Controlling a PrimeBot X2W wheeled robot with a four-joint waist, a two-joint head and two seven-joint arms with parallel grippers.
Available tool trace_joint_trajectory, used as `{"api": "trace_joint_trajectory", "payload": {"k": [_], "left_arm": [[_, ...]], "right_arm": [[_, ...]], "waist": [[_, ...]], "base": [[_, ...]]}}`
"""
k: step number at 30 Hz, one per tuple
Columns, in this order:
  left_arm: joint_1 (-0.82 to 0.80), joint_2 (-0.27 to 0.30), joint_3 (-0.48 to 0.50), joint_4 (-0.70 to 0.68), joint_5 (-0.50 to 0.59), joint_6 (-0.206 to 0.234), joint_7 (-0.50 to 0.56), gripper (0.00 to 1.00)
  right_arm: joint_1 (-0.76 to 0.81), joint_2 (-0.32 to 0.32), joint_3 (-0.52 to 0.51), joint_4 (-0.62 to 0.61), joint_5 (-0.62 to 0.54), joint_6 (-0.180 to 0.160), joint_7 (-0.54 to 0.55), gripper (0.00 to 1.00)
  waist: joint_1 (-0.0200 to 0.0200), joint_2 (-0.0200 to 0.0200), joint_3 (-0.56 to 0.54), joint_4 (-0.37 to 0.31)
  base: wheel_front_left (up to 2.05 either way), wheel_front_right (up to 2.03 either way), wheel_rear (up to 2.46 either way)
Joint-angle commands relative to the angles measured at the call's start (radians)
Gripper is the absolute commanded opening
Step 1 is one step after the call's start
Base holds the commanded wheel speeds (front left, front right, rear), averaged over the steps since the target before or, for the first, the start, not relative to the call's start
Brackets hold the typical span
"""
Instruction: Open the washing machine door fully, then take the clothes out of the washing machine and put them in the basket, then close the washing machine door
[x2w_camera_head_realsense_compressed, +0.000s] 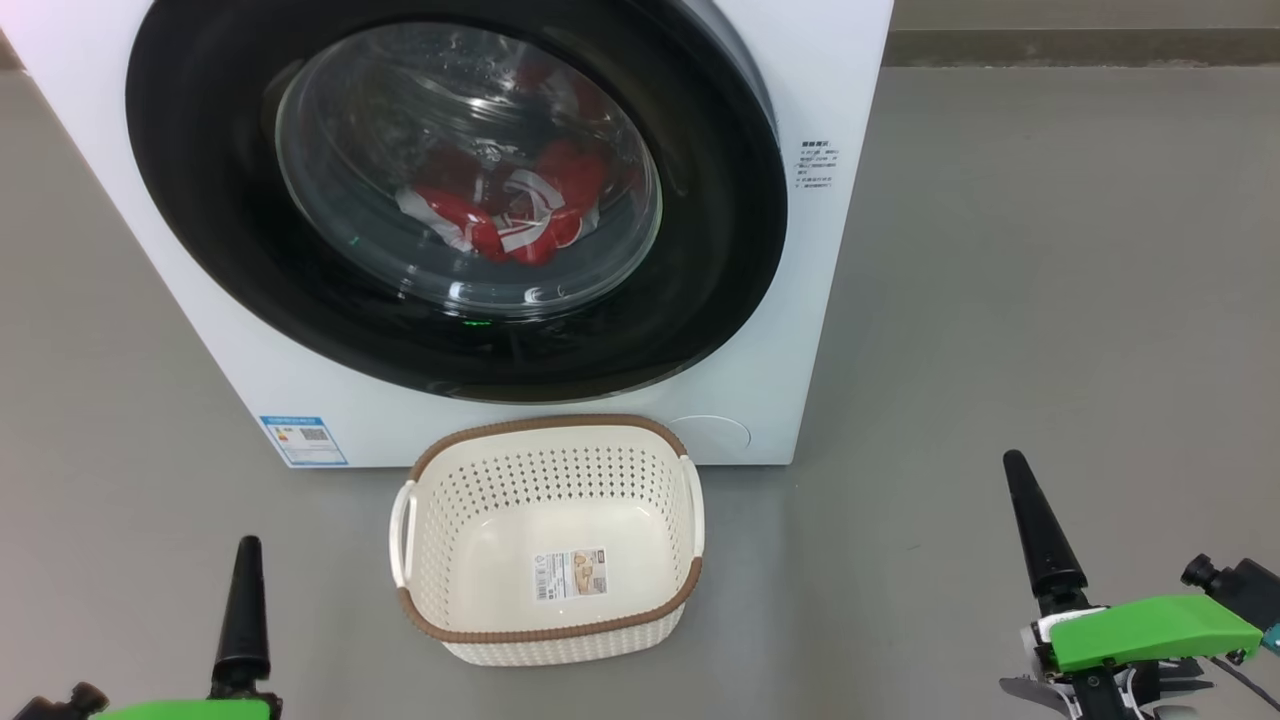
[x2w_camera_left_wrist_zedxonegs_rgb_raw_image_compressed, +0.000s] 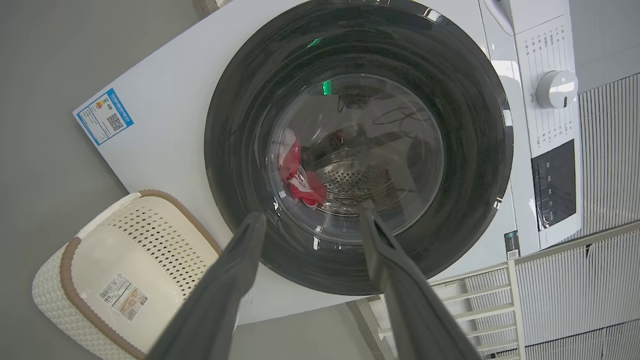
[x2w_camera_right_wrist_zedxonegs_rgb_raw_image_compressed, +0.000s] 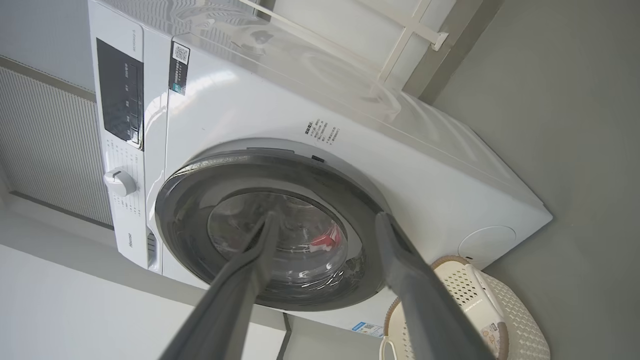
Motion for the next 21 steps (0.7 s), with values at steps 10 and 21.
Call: {"api": "trace_joint_trajectory", "payload": {"k": [10,21], "left_arm": [[-0.027,0.023,0.015,-0.035,0.205,-0.002,-0.041,1.0],[-0.028,0.015,0.038,-0.044,0.465,-0.003,-0.074,1.0]], "right_arm": [[-0.057,-0.026,0.038,-0.028,-0.216,0.0,-0.037,1.0],[-0.075,-0.032,0.052,-0.001,-0.442,-0.001,-0.069,1.0]], "waist": [[-0.0001,0.0,0.001,0.004],[-0.0001,0.0,0.009,0.006]], "base": [[0.0,0.0,0.0],[0.0,0.0,0.0]]}}
